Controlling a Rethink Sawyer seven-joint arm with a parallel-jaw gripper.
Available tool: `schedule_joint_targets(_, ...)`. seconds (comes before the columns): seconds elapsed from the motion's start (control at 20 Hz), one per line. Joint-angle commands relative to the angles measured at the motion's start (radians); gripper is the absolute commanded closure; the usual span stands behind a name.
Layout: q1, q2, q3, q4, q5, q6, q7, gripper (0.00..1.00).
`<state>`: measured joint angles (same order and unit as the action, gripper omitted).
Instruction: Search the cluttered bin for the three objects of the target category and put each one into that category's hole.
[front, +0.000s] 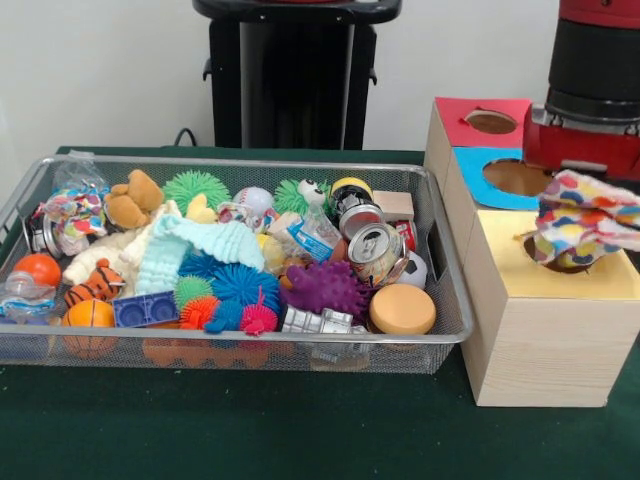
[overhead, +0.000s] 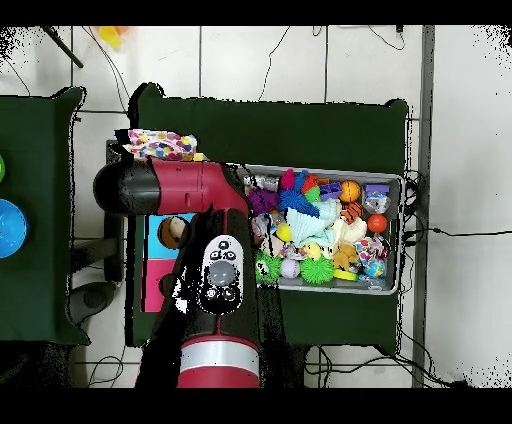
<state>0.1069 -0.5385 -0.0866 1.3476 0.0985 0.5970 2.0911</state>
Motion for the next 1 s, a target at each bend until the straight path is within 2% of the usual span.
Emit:
schedule_joint_targets(0.05,0.004,-0.056,-0.002,0.086,0.038,0.130,0.184,1.00)
schedule_joint_targets(0.4,0.022,-0.129,-0.026,0.138,0.053,0.176,0.191,1.00)
schedule_joint_targets(1.0,0.032,-0.161,-0.045,0.164,0.074,0.195,0.179,1.00)
